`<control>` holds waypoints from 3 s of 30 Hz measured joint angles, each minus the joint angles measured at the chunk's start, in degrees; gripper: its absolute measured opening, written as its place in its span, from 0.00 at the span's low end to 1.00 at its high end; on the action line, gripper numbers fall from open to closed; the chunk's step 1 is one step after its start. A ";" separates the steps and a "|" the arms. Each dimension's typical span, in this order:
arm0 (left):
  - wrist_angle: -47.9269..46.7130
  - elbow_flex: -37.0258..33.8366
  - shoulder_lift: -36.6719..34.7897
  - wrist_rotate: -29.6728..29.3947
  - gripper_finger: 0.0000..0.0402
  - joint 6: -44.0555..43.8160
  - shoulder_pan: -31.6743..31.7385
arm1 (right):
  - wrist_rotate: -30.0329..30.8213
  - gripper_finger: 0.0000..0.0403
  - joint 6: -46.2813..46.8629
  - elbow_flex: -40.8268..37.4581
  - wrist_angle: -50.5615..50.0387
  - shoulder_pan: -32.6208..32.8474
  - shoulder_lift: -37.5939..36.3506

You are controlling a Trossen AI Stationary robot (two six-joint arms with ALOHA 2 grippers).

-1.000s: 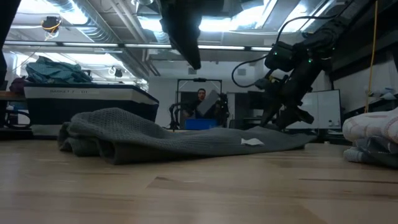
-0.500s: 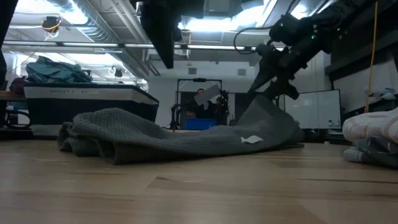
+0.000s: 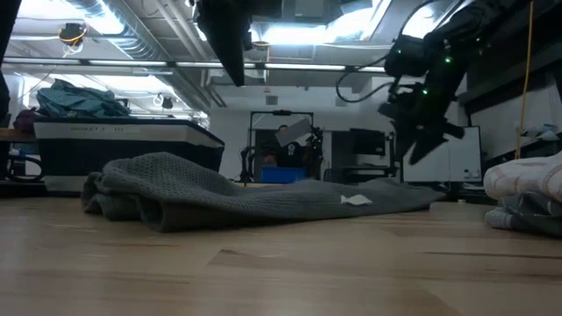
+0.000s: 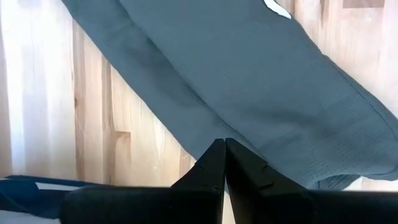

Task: Fold towel
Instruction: Fold the gray towel

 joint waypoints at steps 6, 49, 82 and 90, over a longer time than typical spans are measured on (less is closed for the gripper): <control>-5.43 0.02 0.00 -0.18 0.00 -2.59 0.77 | -10.88 0.46 -4.68 0.00 1.25 1.23 -0.17; 48.94 -33.90 3.75 8.36 0.00 -31.31 -15.62 | 4.60 0.46 13.32 -0.02 16.82 23.96 18.74; 42.75 -33.18 0.72 3.11 0.00 -19.06 -11.39 | -5.27 0.46 12.45 -0.02 12.32 26.22 11.65; 43.00 -33.20 3.67 4.03 0.00 -18.29 -11.95 | 1.42 0.46 11.97 -0.02 10.79 28.39 14.56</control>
